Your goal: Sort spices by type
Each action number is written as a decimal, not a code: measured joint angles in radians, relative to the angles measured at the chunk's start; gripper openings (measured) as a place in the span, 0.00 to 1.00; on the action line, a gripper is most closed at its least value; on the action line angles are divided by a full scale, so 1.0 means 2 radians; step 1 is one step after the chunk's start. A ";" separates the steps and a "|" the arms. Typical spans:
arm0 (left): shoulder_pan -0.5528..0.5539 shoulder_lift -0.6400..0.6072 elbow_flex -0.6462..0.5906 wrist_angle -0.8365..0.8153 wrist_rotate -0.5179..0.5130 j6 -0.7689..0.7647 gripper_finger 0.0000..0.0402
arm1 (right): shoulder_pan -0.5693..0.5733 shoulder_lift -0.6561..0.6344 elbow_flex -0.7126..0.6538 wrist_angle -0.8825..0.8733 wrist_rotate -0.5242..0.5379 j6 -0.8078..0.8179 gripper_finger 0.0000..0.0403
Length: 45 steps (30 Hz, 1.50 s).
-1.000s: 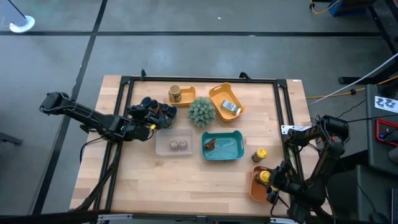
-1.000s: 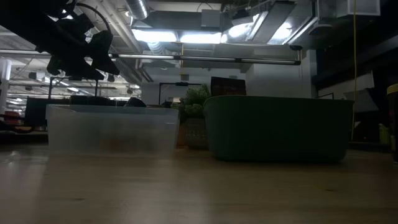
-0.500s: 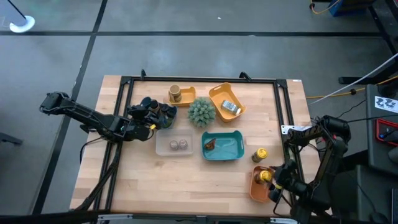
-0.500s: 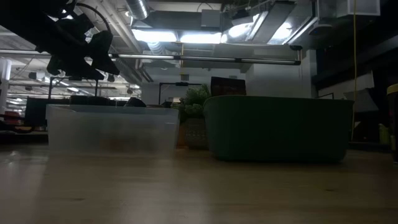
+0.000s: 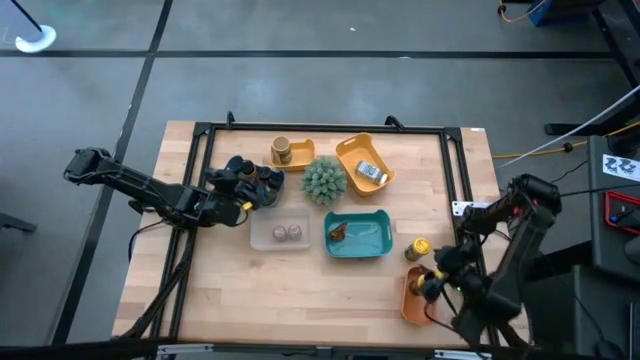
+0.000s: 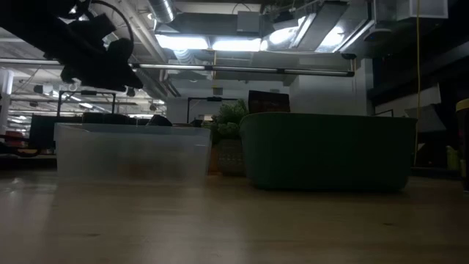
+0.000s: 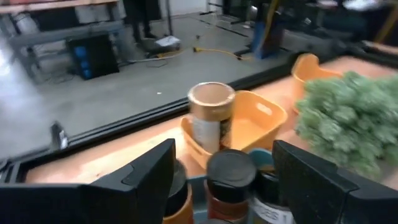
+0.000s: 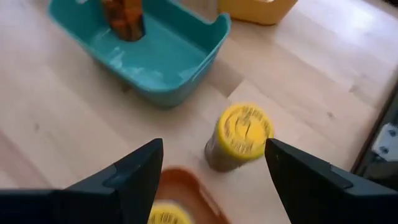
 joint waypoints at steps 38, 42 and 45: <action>0.026 -0.326 -0.064 0.017 0.342 0.338 0.63 | -0.284 -0.113 0.000 0.030 -0.247 -0.356 0.70; 0.026 -0.376 -0.123 0.066 0.351 0.341 0.63 | -0.307 -0.113 0.000 0.031 -0.281 -0.400 0.70; 0.026 -0.419 -0.144 0.070 0.351 0.352 0.63 | -0.321 -0.113 0.000 0.031 -0.293 -0.429 0.70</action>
